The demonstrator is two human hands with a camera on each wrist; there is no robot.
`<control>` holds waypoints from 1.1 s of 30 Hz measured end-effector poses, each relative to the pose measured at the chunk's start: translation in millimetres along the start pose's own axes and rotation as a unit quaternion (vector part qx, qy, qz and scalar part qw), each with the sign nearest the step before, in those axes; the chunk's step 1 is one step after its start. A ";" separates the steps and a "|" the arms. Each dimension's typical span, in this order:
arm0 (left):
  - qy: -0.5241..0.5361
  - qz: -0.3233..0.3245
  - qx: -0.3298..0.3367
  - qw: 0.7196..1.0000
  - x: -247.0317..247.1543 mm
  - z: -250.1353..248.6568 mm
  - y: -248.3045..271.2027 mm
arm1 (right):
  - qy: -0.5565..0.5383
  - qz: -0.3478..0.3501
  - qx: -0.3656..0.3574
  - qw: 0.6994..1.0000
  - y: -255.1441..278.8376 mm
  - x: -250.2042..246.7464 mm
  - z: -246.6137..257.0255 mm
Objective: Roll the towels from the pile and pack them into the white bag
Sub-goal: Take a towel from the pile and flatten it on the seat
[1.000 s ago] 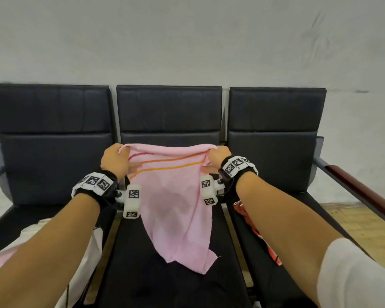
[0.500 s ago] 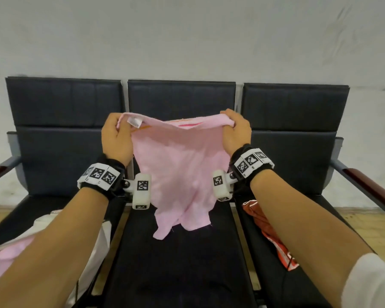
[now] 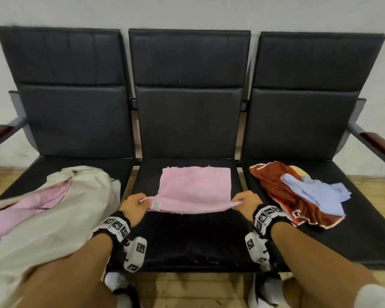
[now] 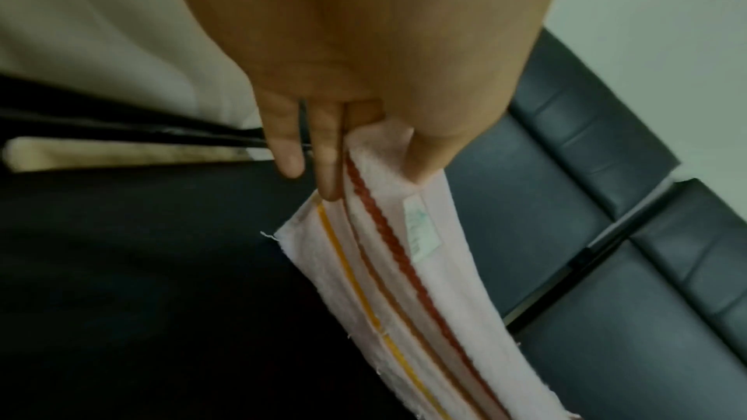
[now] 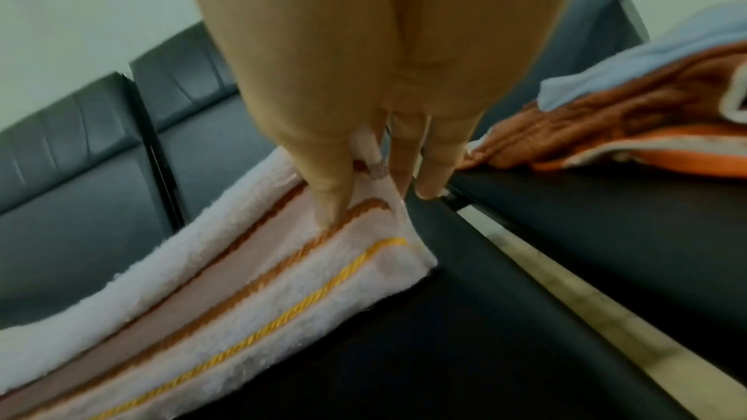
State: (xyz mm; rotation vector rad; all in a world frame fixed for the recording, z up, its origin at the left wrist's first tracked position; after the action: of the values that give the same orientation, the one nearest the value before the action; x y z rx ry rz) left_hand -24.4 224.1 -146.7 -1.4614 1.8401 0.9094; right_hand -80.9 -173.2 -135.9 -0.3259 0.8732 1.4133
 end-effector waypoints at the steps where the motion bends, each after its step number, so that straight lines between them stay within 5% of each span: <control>1: 0.004 0.009 -0.009 1.000 10.7 9.6 7.1 | 0.000 0.005 0.007 1.000 3.9 10.0 -11.3; 7: -0.014 0.083 -0.053 0.995 61.2 52.0 46.2 | 0.019 0.065 0.014 0.998 31.5 53.5 -60.8; 12: -0.042 0.081 -0.076 0.993 71.9 70.7 57.5 | 0.026 0.117 0.018 0.993 47.3 64.4 -80.7; 20: -0.051 0.014 -0.107 0.993 68.6 60.8 54.9 | 0.072 0.042 0.080 0.993 56.5 66.6 -89.1; 25: -0.122 -0.053 -0.002 0.991 66.7 23.6 60.7 | 0.132 -0.002 -0.047 0.990 68.9 75.7 -57.4; 29: -0.143 0.065 0.095 0.983 107.9 -8.3 73.1 | 0.179 0.086 -0.154 0.968 79.5 112.9 -42.3; 33: -0.189 0.132 0.089 0.969 129.2 4.4 80.5 | 0.242 0.101 -0.172 0.950 84.2 125.4 -57.9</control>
State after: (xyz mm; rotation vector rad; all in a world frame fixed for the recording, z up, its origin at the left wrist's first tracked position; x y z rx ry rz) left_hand -129.2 168.1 -242.0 -0.8755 1.7931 1.0357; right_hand -189.3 -107.4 -236.4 -0.8982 1.0748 1.7122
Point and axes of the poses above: each hand's wrist, its own y-axis away from the middle knuckle, its own x-axis out of the palm, z = x × y, the point moved 7 cm from there along -y, towards the middle knuckle, and after that the axes turned 10 degrees about -y, right-handed, at the moved point
